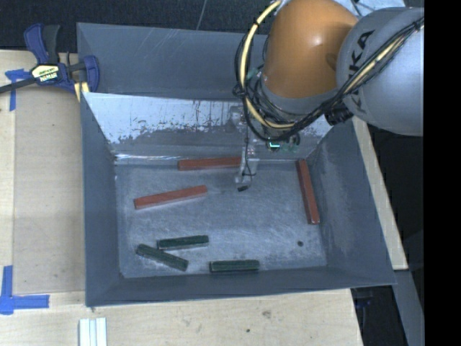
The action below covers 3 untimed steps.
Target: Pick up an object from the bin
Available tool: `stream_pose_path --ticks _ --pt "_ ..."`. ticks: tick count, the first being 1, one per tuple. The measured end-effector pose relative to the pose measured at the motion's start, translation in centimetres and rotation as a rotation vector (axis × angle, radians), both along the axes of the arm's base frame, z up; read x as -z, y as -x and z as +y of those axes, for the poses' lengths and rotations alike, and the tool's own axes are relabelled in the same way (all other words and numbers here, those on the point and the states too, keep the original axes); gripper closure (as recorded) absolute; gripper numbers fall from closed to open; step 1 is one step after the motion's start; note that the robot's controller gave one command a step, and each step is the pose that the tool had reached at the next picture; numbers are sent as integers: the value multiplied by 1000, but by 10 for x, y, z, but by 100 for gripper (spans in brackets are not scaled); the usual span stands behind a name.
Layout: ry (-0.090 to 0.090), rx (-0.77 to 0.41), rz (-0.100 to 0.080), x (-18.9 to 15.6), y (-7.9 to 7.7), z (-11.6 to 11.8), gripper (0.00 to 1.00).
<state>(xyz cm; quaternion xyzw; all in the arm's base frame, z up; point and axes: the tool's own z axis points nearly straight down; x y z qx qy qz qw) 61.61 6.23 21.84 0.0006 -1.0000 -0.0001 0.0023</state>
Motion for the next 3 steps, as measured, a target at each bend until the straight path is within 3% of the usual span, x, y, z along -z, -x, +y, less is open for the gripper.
stream_pose_path --ticks 1,2,3 --pt "0 1 -9 -5 -2 0 0" --pt "-1 41 -12 74 -9 40 0" --pt "1 55 -2 81 3 70 0"
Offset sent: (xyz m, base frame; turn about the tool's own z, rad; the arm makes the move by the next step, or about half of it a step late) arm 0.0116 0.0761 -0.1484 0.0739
